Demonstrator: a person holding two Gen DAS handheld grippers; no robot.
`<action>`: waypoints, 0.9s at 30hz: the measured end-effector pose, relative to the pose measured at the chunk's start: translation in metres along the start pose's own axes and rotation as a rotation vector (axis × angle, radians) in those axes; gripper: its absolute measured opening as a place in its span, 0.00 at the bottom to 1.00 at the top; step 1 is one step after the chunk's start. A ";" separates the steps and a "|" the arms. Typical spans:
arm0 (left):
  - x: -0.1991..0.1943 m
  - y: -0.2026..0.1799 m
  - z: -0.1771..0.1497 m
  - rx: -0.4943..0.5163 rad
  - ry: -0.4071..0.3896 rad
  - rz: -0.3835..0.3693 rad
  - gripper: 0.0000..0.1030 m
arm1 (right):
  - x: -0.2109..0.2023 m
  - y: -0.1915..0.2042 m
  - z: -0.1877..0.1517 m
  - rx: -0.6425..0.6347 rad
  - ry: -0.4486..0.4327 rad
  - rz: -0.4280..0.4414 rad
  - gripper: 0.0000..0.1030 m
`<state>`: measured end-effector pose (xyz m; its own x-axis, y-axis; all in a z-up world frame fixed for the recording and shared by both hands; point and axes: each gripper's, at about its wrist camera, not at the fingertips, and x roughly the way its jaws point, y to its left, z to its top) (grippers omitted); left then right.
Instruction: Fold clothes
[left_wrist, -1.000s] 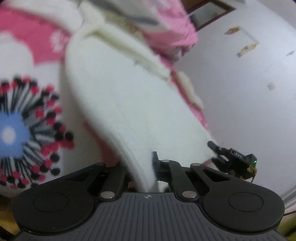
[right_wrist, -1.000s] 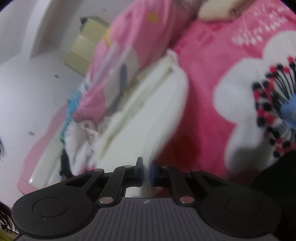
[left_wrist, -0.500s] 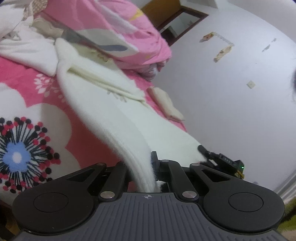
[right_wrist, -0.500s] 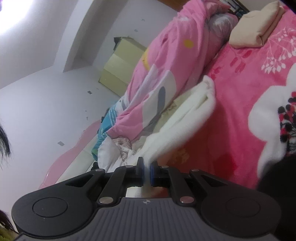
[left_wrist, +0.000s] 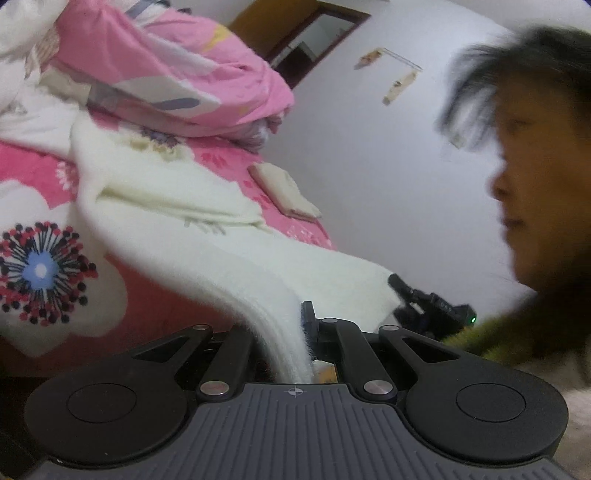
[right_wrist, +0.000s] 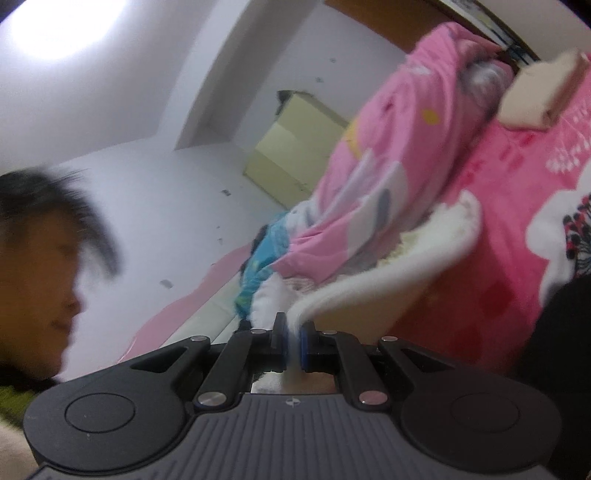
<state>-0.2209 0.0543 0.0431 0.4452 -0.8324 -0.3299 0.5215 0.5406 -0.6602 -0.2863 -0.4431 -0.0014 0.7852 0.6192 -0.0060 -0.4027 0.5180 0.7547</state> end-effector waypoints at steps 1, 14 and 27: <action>-0.001 -0.001 0.001 0.007 -0.003 -0.002 0.02 | -0.004 0.008 -0.001 -0.015 0.001 0.005 0.07; 0.016 0.048 0.045 -0.044 -0.131 -0.042 0.02 | 0.055 0.002 0.028 -0.100 0.030 0.113 0.07; 0.058 0.121 0.119 -0.112 -0.215 0.046 0.02 | 0.137 -0.050 0.079 0.004 -0.021 0.091 0.07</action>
<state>-0.0451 0.0860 0.0246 0.6175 -0.7556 -0.2185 0.4186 0.5509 -0.7220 -0.1211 -0.4308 0.0120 0.7550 0.6513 0.0763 -0.4708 0.4575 0.7544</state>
